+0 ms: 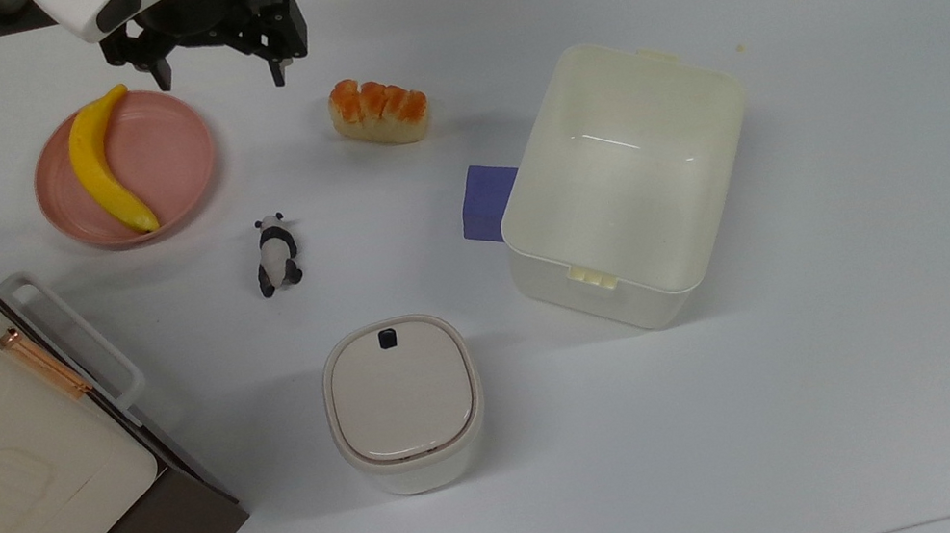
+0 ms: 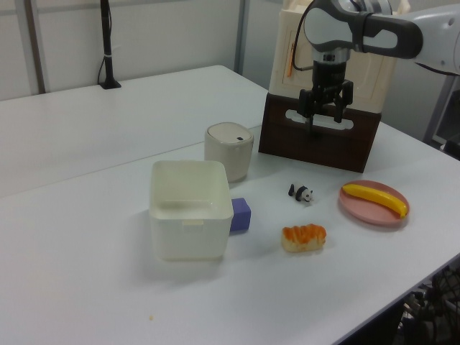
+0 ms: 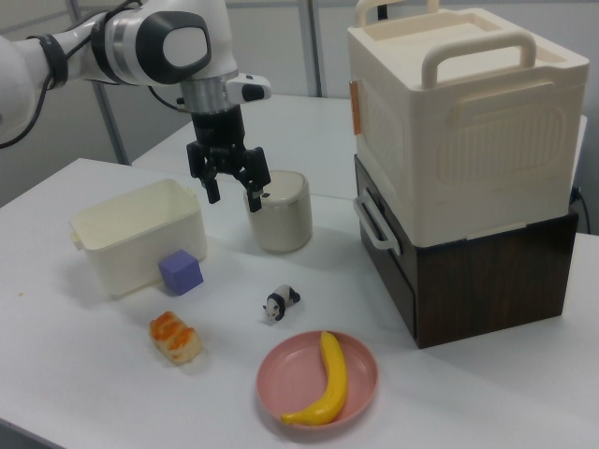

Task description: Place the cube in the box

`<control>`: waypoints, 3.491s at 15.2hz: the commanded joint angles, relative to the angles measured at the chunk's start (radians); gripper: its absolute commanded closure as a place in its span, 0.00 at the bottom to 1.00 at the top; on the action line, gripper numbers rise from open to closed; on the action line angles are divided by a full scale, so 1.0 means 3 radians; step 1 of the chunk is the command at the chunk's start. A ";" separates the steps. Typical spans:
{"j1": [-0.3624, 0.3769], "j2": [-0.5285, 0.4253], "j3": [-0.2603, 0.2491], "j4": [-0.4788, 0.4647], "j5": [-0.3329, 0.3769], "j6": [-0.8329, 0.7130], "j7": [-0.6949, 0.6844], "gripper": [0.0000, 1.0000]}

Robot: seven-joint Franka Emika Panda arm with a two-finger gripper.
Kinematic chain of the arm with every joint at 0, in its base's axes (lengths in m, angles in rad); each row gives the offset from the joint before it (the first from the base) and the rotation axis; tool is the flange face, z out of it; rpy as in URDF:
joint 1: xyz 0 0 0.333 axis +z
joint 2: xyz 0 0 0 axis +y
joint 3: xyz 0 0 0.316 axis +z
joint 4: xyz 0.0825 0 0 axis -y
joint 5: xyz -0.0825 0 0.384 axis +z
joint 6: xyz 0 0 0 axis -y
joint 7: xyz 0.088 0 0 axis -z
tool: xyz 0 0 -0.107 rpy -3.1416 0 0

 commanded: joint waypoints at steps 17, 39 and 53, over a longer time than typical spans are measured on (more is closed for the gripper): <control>0.0240 -0.0074 0.0084 0.0020 0.0004 -0.0020 -0.0121 0.00; 0.0107 -0.0079 0.0063 0.0122 0.0188 -0.0081 -0.0570 0.00; 0.0449 -0.0063 0.0079 -0.0225 0.0342 0.0031 -0.2419 0.00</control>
